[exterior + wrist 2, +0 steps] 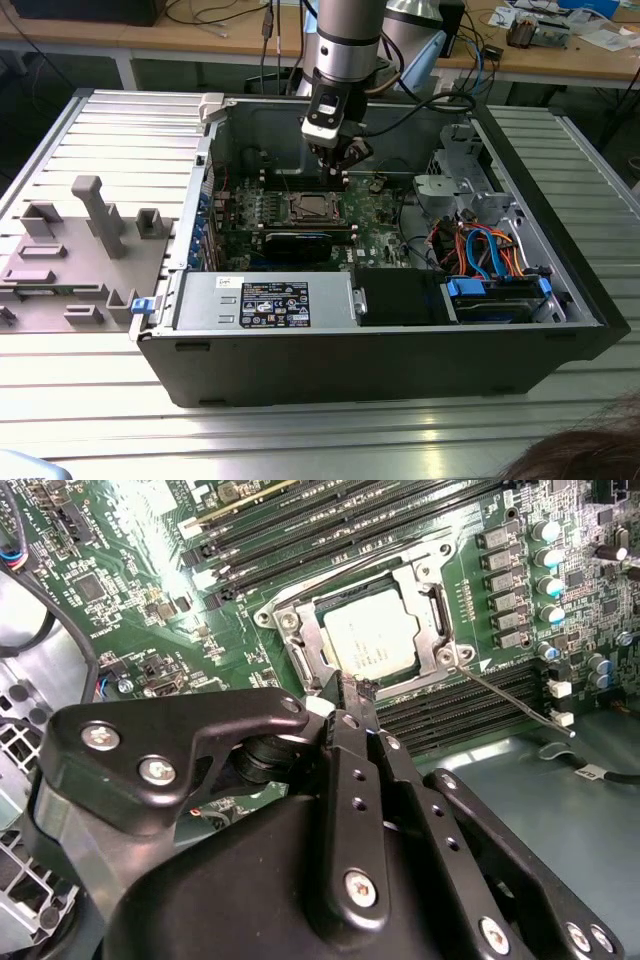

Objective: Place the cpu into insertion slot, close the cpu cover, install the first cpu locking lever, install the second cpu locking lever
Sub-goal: 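Install the first cpu locking lever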

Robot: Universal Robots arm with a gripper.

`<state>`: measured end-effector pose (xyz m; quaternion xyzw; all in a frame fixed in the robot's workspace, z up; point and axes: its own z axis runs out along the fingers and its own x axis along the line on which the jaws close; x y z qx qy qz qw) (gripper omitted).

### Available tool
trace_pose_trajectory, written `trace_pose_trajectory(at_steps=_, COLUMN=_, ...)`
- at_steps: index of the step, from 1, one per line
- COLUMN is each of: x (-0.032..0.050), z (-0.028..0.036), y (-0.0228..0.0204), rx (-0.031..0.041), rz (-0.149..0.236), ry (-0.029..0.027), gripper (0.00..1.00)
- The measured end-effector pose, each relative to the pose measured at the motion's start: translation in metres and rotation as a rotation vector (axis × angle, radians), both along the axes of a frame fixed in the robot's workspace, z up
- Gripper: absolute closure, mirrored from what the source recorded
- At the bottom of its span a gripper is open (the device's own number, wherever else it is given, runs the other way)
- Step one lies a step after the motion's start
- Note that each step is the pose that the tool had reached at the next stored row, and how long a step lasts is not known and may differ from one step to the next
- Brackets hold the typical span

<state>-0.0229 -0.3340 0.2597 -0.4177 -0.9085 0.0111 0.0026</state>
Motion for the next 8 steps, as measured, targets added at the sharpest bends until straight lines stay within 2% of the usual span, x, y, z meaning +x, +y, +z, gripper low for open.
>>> trace_pose_trajectory(at_steps=8, x=0.0000, z=0.0000, y=0.0000, rx=0.0000, rz=0.029, ry=0.0000, gripper=0.89)
